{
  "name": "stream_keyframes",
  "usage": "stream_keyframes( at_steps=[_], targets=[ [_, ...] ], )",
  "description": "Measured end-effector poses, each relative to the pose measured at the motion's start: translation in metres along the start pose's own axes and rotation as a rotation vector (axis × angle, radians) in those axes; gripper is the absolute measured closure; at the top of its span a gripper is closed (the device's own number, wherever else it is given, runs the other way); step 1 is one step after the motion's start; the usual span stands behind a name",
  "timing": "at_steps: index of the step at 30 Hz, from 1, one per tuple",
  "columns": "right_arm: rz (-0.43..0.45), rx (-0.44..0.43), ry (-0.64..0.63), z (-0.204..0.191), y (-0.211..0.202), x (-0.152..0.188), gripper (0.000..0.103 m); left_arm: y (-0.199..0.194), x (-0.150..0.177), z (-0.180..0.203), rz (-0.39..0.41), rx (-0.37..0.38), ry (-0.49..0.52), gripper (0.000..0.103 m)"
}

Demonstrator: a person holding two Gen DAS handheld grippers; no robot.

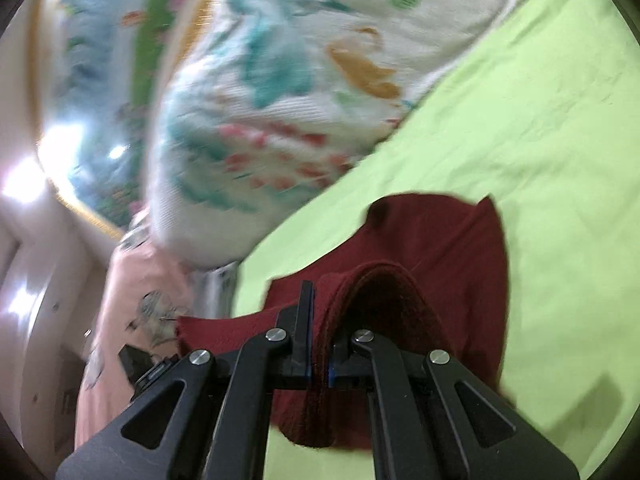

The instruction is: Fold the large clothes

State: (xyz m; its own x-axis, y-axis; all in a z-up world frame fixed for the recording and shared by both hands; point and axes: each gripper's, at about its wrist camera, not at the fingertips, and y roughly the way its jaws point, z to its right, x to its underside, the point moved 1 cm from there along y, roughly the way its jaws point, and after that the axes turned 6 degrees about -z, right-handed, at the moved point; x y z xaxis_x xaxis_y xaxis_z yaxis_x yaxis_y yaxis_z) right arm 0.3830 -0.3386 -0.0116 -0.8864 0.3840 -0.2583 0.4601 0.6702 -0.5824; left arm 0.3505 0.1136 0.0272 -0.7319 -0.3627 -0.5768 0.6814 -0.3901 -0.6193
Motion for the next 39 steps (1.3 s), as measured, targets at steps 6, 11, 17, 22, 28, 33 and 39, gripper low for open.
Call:
stream_keyframes(
  at_steps=[6,11,17,22,28,33,39],
  targets=[
    [-0.062,0.138,0.122,0.064,0.062,-0.015,0.098,0.089,-0.009,-0.040,-0.110,-0.103,-0.081,0.101],
    [-0.054,0.125,0.141,0.076,0.068,-0.014,0.097,0.108,-0.006,-0.048,-0.137,-0.119,-0.062,0.099],
    [0.014,0.161,0.042,0.049,0.042,-0.008,0.087,0.073,0.018,-0.036,-0.114,-0.090,-0.023,0.088],
    [0.090,0.129,-0.061,0.008,0.017,0.022,0.083,0.040,0.060,-0.007,-0.117,0.018,0.026,0.081],
    [-0.168,0.187,-0.281,-0.034,0.082,0.062,0.083,0.071,0.094,0.055,-0.234,0.055,0.213,0.078],
    [-0.153,0.344,-0.288,-0.018,0.099,0.035,0.083,0.108,0.062,0.040,-0.232,-0.096,0.199,0.079],
    [-0.035,0.398,-0.145,0.031,0.082,-0.001,0.084,0.109,0.007,-0.023,-0.127,-0.185,0.033,0.080]
  ],
)
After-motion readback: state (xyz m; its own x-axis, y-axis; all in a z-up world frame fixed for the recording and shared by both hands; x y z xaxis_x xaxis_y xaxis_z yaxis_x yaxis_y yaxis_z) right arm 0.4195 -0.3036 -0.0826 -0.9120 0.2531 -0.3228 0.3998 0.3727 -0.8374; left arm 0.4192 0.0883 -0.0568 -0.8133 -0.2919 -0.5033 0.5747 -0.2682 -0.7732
